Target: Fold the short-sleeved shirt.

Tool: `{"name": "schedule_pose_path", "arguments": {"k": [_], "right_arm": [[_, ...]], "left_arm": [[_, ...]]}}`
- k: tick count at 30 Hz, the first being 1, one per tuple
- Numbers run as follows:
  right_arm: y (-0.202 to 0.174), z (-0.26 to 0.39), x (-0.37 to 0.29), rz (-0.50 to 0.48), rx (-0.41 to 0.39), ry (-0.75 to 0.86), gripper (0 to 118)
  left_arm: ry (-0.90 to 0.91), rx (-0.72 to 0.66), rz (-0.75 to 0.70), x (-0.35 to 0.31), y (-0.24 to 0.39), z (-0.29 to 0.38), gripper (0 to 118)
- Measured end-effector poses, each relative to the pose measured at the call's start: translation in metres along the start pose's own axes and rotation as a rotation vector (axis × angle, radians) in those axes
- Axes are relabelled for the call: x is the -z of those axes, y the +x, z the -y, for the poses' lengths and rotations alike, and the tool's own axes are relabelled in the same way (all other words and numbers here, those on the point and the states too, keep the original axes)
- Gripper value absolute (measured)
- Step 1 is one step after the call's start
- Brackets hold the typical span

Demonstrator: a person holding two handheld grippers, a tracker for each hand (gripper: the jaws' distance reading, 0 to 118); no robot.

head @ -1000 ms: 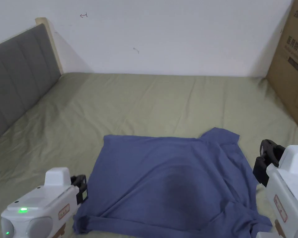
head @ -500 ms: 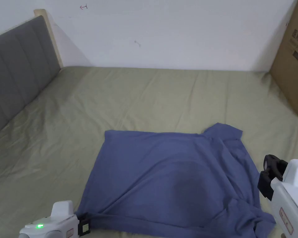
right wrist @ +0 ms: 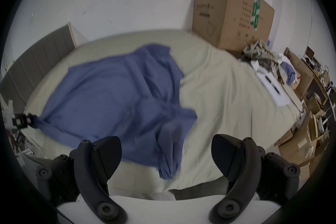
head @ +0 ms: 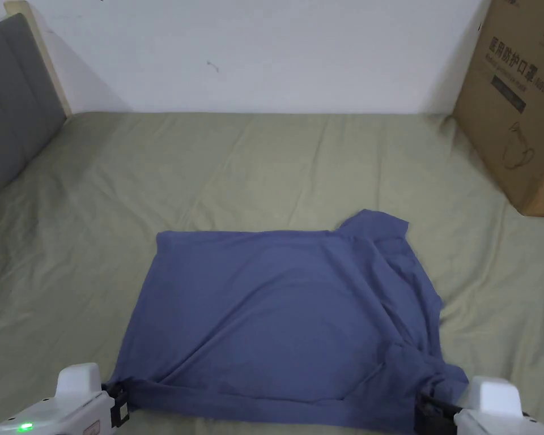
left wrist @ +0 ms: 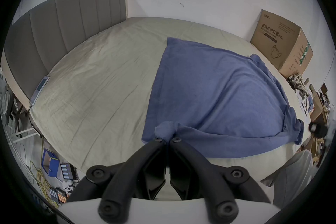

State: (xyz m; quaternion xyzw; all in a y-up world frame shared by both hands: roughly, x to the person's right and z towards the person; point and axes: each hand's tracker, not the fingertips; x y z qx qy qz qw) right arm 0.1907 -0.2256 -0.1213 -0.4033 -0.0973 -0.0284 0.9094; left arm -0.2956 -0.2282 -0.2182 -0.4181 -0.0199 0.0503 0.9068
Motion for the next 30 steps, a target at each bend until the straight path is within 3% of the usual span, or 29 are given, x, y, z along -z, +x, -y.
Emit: {"name": "schedule_pose_path", "arguments": {"k": [5, 7, 8, 9, 20, 30], "right_arm": [[-0.001, 0.018, 0.033, -0.02, -0.014, -0.071, 90], [0.0, 0.018, 0.038, -0.029, -0.007, -0.082, 59], [0.0, 0.019, 0.037, -0.046, 0.001, -0.08, 37], [0.0, 0.019, 0.035, -0.061, 0.004, -0.081, 5], [0.007, -0.054, -0.002, -0.113, 0.04, 0.139, 4], [-0.004, -0.139, 0.079, -0.076, -0.031, 0.133, 4]], "left_arm": [[0.008, 0.002, -0.001, -0.005, 0.001, -0.004, 0], [0.006, 0.002, -0.002, -0.002, -0.002, -0.003, 0], [0.007, 0.002, -0.003, -0.003, -0.002, -0.003, 0], [0.006, 0.0, -0.002, -0.003, -0.002, -0.004, 0], [0.095, -0.05, 0.019, -0.014, -0.003, -0.058, 0], [0.073, 0.0, -0.01, 0.065, 0.013, -0.13, 0]]}}
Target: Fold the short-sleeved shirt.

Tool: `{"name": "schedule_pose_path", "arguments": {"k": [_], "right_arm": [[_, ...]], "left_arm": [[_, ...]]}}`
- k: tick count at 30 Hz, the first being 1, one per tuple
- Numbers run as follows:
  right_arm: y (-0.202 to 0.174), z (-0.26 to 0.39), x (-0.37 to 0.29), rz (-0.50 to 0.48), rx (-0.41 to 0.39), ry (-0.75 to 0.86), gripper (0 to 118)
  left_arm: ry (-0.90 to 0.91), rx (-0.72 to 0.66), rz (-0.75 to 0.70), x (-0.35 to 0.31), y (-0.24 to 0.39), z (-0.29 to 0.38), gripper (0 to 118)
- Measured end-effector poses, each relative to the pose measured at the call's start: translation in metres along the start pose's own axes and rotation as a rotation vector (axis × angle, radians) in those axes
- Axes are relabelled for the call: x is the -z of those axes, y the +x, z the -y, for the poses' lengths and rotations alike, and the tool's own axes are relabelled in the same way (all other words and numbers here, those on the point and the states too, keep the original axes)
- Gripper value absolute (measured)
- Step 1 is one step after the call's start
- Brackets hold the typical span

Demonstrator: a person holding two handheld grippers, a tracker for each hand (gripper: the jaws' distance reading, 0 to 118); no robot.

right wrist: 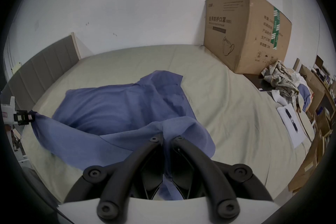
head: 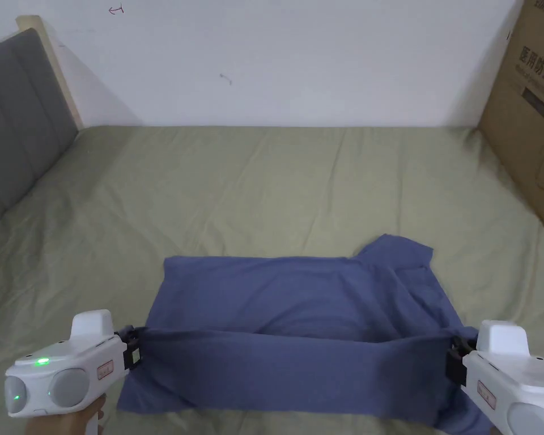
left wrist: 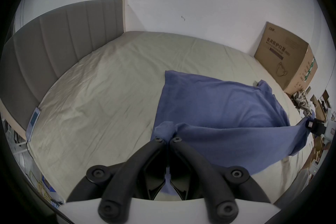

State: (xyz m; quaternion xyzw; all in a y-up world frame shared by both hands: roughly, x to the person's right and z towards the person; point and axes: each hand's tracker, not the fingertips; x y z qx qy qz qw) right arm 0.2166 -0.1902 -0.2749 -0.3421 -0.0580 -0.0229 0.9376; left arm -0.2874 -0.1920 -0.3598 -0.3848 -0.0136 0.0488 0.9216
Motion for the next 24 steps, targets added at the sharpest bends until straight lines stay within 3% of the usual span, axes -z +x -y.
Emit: {"name": "schedule_pose_path", "arguments": {"k": [6, 14, 16, 17, 18, 20, 21, 24], "right_arm": [[-0.002, -0.003, 0.073, 0.034, -0.058, -0.154, 4], [0.0, 0.015, 0.111, 0.038, 0.019, -0.278, 4], [-0.003, 0.011, 0.106, 0.042, 0.013, -0.27, 6], [-0.004, 0.007, 0.101, 0.041, 0.008, -0.272, 12], [-0.003, 0.004, 0.093, 0.042, 0.003, -0.264, 33], [-0.005, -0.006, 0.073, 0.031, -0.014, -0.196, 75], [-0.007, -0.013, 0.06, 0.018, -0.018, -0.166, 91], [-0.007, -0.033, 0.01, -0.005, -0.026, -0.013, 92]], "left_arm": [[-0.109, 0.006, -0.032, 0.068, 0.006, -0.005, 0], [-0.204, 0.037, -0.069, 0.1, 0.012, 0.003, 1], [-0.19, 0.032, -0.055, 0.092, 0.01, -0.002, 19], [-0.181, 0.019, -0.053, 0.087, 0.011, -0.004, 35], [-0.158, -0.004, -0.038, 0.076, 0.012, -0.009, 63], [-0.103, -0.037, -0.024, 0.055, 0.015, -0.017, 90], [-0.057, -0.051, -0.015, 0.041, 0.017, -0.02, 98], [0.09, -0.037, 0.039, -0.01, 0.03, -0.032, 98]]}}
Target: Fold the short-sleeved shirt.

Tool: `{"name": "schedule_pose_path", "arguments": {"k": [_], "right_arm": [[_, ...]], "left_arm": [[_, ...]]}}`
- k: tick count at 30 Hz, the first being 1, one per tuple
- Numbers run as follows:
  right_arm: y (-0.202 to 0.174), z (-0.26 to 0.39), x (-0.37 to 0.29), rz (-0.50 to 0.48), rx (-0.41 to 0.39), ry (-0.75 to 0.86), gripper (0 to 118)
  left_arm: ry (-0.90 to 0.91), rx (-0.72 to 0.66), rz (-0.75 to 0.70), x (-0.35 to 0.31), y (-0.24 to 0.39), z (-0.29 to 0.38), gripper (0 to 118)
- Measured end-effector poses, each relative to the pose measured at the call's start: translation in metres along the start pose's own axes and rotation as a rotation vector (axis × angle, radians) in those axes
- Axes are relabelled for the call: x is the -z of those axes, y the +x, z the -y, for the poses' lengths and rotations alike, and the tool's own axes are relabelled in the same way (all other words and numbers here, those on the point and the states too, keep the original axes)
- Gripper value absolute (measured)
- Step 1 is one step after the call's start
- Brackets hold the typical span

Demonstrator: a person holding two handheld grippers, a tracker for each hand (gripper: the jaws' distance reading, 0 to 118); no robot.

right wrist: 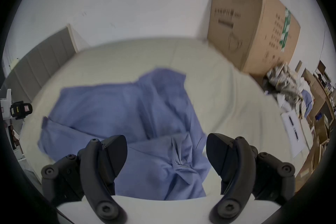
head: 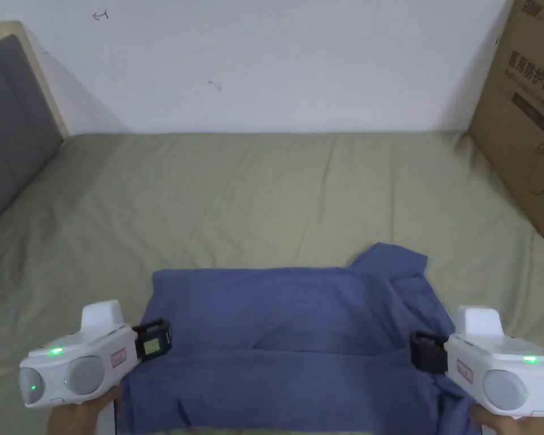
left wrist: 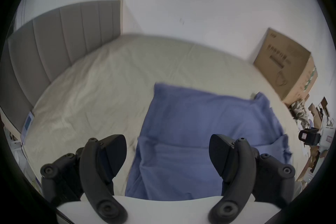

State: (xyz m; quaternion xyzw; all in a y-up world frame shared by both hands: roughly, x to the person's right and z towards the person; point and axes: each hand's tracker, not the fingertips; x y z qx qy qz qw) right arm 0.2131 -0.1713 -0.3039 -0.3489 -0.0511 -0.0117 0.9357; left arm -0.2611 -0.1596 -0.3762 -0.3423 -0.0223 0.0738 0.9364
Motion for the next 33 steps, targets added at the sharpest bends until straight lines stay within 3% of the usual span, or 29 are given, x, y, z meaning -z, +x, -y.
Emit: {"name": "schedule_pose_path", "arguments": {"k": [6, 10, 11, 13, 14, 15, 16, 20, 24, 33], "right_arm": [[-0.02, -0.024, -0.129, 0.005, -0.047, 0.336, 92], [-0.029, -0.019, -0.176, 0.015, -0.043, 0.461, 88], [-0.031, -0.016, -0.185, 0.018, -0.042, 0.485, 85], [-0.035, -0.01, -0.196, 0.044, -0.055, 0.513, 62], [-0.036, -0.007, -0.199, 0.06, -0.066, 0.526, 41], [-0.037, -0.004, -0.201, 0.086, -0.075, 0.539, 4], [-0.036, 0.0, -0.204, 0.088, -0.069, 0.548, 0], [-0.033, 0.006, -0.209, 0.042, -0.074, 0.568, 0], [-0.03, 0.006, -0.206, 0.059, -0.061, 0.543, 0], [-0.03, -0.001, -0.184, 0.058, -0.056, 0.483, 0]], "left_arm": [[0.294, 0.107, 0.011, -0.099, 0.04, -0.01, 97], [0.449, 0.139, -0.002, -0.144, 0.064, 0.001, 93], [0.471, 0.145, -0.007, -0.153, 0.068, 0.005, 87], [0.504, 0.157, -0.003, -0.162, 0.074, 0.014, 59], [0.509, 0.163, 0.012, -0.166, 0.076, 0.017, 38], [0.51, 0.171, 0.024, -0.17, 0.077, 0.02, 8], [0.508, 0.172, 0.031, -0.172, 0.079, 0.022, 0], [0.473, 0.202, 0.046, -0.176, 0.08, 0.027, 0], [0.434, 0.199, 0.059, -0.168, 0.073, 0.024, 0], [0.155, 0.163, 0.047, -0.104, 0.029, 0.015, 0]]}}
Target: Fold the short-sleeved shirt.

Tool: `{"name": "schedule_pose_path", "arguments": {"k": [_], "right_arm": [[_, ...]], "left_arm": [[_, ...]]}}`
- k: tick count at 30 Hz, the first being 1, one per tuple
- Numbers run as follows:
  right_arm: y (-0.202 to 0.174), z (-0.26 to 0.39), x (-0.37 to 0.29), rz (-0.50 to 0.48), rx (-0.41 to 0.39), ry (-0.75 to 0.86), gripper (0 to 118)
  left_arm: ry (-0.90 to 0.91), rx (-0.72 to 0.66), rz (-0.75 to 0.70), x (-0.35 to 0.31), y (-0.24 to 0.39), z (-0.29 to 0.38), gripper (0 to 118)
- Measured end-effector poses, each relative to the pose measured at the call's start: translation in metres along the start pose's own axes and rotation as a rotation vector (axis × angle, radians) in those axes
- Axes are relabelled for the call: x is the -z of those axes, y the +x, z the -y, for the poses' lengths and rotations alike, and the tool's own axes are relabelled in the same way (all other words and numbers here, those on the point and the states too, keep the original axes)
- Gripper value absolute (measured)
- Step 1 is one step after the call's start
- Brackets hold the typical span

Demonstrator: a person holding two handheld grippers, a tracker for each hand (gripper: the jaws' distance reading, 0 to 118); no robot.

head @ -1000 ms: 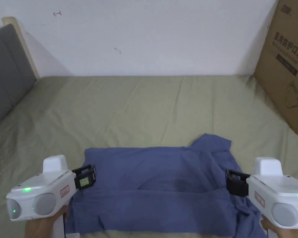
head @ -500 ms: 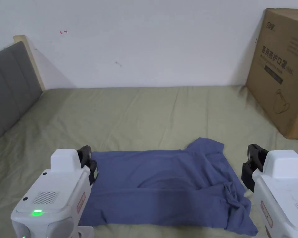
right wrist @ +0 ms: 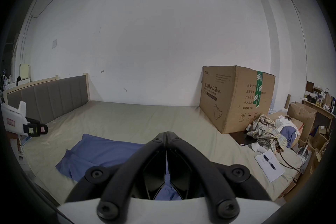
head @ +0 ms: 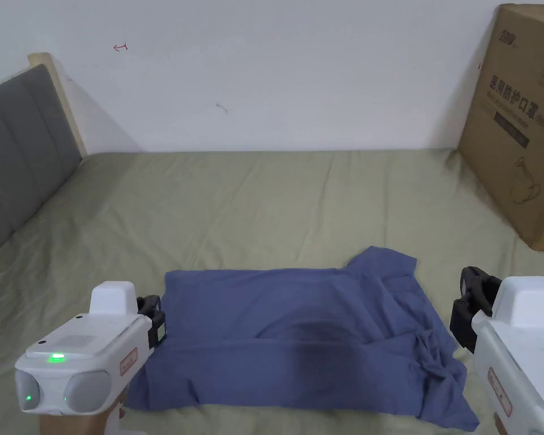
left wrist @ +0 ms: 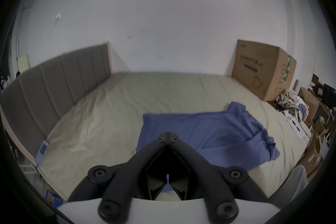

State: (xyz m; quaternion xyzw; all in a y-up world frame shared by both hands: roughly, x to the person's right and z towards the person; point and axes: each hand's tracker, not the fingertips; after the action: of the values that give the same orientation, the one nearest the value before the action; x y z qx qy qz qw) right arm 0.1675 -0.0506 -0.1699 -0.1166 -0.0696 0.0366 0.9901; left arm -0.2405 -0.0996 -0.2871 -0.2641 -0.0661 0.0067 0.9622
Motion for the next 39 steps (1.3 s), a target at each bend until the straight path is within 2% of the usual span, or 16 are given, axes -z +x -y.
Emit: {"name": "schedule_pose_path", "arguments": {"k": [1, 2, 4, 5, 9, 14, 19, 21, 23, 25, 27, 28, 29, 33, 37, 39], "right_arm": [[-0.006, 0.005, 0.001, -0.106, 0.362, -0.242, 0], [-0.007, 0.006, 0.005, -0.108, 0.365, -0.25, 0], [-0.008, 0.009, 0.013, -0.109, 0.365, -0.265, 0], [-0.008, 0.011, 0.017, -0.111, 0.368, -0.276, 0], [-0.008, 0.02, 0.033, -0.113, 0.374, -0.316, 0], [-0.006, 0.033, 0.05, -0.115, 0.383, -0.371, 0], [-0.002, 0.048, 0.059, -0.108, 0.383, -0.428, 0], [0.002, 0.055, 0.062, -0.106, 0.391, -0.458, 0], [0.007, 0.065, 0.067, -0.094, 0.414, -0.512, 1], [0.018, 0.073, 0.079, -0.018, 0.17, -0.32, 33], [0.025, 0.096, 0.094, -0.007, 0.154, -0.448, 95], [0.027, 0.107, 0.101, -0.008, 0.146, -0.514, 105], [0.033, 0.126, 0.108, 0.092, 0.158, -0.629, 104], [0.03, 0.174, 0.13, 0.049, 0.095, -0.685, 96], [0.029, 0.202, 0.14, 0.007, 0.224, -0.801, 77], [0.033, 0.205, 0.137, -0.053, 0.319, -0.785, 40]], "left_arm": [[-0.057, -0.027, 0.006, 0.012, -0.007, 0.001, 5], [-0.129, -0.067, 0.002, 0.026, -0.016, 0.003, 15], [-0.218, -0.122, -0.02, 0.047, -0.03, 0.012, 59], [-0.253, -0.135, -0.026, 0.058, -0.036, 0.019, 71], [-0.367, -0.11, -0.122, 0.096, -0.052, 0.052, 97], [-0.509, -0.14, -0.154, 0.129, -0.065, 0.09, 95], [-0.528, -0.097, -0.159, 0.138, -0.057, 0.111, 56], [-0.519, -0.06, -0.113, 0.136, -0.054, 0.105, 12], [-0.505, -0.062, -0.057, 0.135, -0.054, 0.101, 2], [-0.494, -0.064, -0.078, 0.129, -0.05, 0.096, 2], [-0.439, -0.064, -0.073, 0.117, -0.049, 0.087, 2], [-0.427, -0.062, -0.069, 0.113, -0.048, 0.083, 2], [-0.416, -0.061, -0.061, 0.109, -0.048, 0.079, 2], [-0.396, -0.056, -0.04, 0.099, -0.048, 0.067, 2], [-0.399, -0.068, -0.036, 0.099, -0.048, 0.067, 2], [-0.405, -0.074, -0.037, 0.098, -0.049, 0.07, 2]]}}
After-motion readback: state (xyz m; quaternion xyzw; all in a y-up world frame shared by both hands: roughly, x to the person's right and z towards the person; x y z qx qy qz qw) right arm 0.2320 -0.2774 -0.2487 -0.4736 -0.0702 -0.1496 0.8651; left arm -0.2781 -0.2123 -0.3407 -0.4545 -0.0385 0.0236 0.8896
